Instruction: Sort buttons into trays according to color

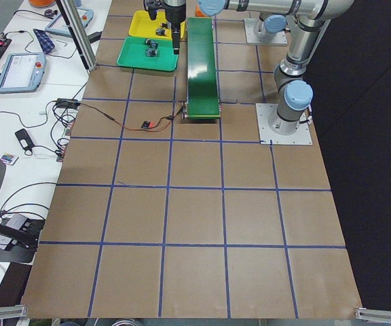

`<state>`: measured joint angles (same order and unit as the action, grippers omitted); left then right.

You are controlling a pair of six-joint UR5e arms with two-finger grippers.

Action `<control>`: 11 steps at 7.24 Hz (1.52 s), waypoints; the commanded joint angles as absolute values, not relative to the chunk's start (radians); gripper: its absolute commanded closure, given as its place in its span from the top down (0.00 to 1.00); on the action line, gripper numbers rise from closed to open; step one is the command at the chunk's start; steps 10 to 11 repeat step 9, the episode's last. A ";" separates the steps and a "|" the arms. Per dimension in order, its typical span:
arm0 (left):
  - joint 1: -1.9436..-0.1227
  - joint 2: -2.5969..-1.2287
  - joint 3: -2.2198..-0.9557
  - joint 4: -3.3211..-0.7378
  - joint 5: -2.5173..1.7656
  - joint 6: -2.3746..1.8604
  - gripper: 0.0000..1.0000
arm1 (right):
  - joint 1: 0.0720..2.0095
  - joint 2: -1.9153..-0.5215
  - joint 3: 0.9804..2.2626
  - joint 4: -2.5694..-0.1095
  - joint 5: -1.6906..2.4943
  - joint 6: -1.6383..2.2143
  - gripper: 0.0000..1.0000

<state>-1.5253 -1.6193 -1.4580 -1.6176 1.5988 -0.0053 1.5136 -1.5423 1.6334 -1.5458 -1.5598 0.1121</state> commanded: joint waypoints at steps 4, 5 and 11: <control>-1.537 -1.620 -1.482 -1.640 1.600 -0.011 1.00 | 1.509 -1.597 1.635 -1.534 -1.542 0.095 1.00; -1.537 -1.624 -1.483 -1.634 1.600 -0.017 1.00 | 1.529 -1.594 1.634 -1.535 -1.543 0.095 1.00; -1.537 -1.631 -1.485 -1.631 1.597 -0.014 1.00 | 1.531 -1.592 1.635 -1.537 -1.545 0.092 1.00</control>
